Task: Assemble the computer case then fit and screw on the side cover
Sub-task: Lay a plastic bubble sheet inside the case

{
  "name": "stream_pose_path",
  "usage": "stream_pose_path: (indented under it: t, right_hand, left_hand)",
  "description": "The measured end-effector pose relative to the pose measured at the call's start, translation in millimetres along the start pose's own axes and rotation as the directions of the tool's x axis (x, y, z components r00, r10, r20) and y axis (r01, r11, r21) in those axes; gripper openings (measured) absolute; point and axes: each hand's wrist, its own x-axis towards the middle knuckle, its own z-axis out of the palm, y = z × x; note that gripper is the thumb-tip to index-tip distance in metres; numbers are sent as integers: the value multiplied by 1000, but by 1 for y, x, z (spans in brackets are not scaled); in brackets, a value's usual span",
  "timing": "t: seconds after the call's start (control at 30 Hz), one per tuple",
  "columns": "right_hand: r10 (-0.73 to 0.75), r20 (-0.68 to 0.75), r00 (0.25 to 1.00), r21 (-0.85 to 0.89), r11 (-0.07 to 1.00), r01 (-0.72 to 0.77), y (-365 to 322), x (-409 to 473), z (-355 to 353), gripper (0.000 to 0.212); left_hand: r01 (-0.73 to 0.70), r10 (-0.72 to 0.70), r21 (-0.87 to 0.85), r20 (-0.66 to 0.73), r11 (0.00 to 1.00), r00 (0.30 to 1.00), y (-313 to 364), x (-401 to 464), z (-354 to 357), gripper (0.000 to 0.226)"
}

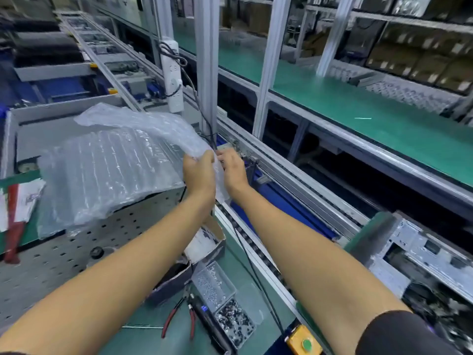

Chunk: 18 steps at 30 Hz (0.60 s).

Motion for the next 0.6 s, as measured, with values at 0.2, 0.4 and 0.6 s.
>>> stream_pose_path:
  t: [0.2,0.4,0.6]
  right_hand:
    - [46,-220,974,-34,998,-55,1,-38,-182,29]
    - [34,-561,827,-93,990,-103,10,-133,-384,21]
    - [276,-683,676,214,961,-176,30,-250,-534,25]
  left_hand:
    - [60,-73,54,298,997,952,-40,-107,122,19]
    - [96,-188,179,621,979,761,-92,-269,240,22]
    - [210,-361,294,775,933,518,-136,-385,307,14]
